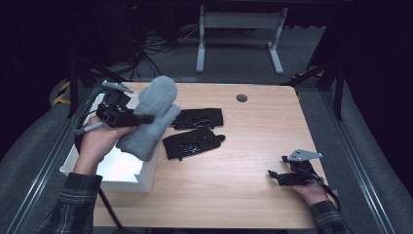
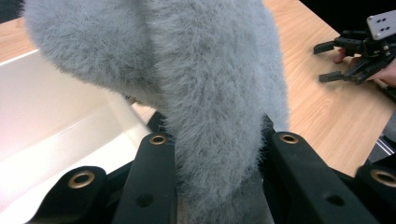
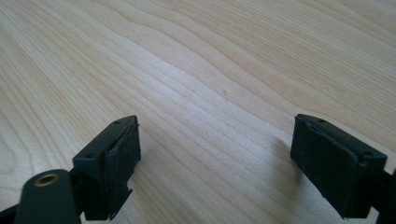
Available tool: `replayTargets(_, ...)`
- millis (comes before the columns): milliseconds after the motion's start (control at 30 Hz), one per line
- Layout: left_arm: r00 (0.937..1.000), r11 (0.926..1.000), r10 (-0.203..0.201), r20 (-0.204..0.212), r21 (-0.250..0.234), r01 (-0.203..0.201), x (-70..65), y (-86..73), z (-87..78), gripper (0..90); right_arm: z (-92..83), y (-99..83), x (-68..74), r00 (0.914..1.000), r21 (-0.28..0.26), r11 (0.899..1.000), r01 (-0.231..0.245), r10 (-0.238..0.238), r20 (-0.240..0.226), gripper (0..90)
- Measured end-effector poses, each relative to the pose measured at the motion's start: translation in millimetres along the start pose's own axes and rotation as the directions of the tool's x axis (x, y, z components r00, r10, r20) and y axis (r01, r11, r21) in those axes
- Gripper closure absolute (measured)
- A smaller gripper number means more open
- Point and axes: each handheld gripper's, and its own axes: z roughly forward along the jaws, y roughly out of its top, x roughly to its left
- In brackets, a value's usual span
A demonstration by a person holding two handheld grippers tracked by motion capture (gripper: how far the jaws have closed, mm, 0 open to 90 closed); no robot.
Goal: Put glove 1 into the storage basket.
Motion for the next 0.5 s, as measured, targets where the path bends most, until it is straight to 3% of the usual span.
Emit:
replayTargets(67, 1.0000, 1.0000, -0.003, -0.007, -0.002, 0.003, 2.6, -2.7, -1.2, 72.4, -0.1, -0.2, 0.1, 1.0000, 0.002, 1.000, 0.001, -0.001, -0.001, 15.3)
replayTargets(133, 0.9989, 0.9991, -0.041, -0.021, -0.015, 0.041, 13.4, -13.7, -5.9, 72.3, -0.4, -0.5, 0.1, 1.0000, 0.002, 1.000, 0.001, -0.001, -0.002, 15.2)
replayTargets(200, 0.9983, 0.9984, -0.053, -0.025, -0.020, 0.053, 16.8, -17.1, -7.8, 72.4, -0.4, -0.5, 0.1, 1.0000, 0.002, 1.000, 0.001, -0.001, -0.002, 15.2)
replayTargets(333, 0.9925, 0.9948, -0.102, -0.068, -0.019, 0.100, 33.1, -31.9, -14.6, 72.3, -0.4, -0.5, 0.1, 1.0000, 0.002, 1.000, 0.001, -0.001, -0.002, 15.1)
replayTargets(367, 0.9925, 0.9948, -0.102, -0.068, -0.019, 0.100, 33.1, -31.9, -14.6, 72.3, -0.4, -0.5, 0.1, 1.0000, 0.002, 1.000, 0.001, -0.001, -0.002, 15.1)
replayTargets(500, 0.9854, 0.9871, -0.160, -0.058, 0.000, 0.160, 56.9, -52.0, -8.7, 72.3, -0.4, -0.4, 0.1, 1.0000, 0.002, 1.000, 0.001, -0.001, -0.002, 15.1)
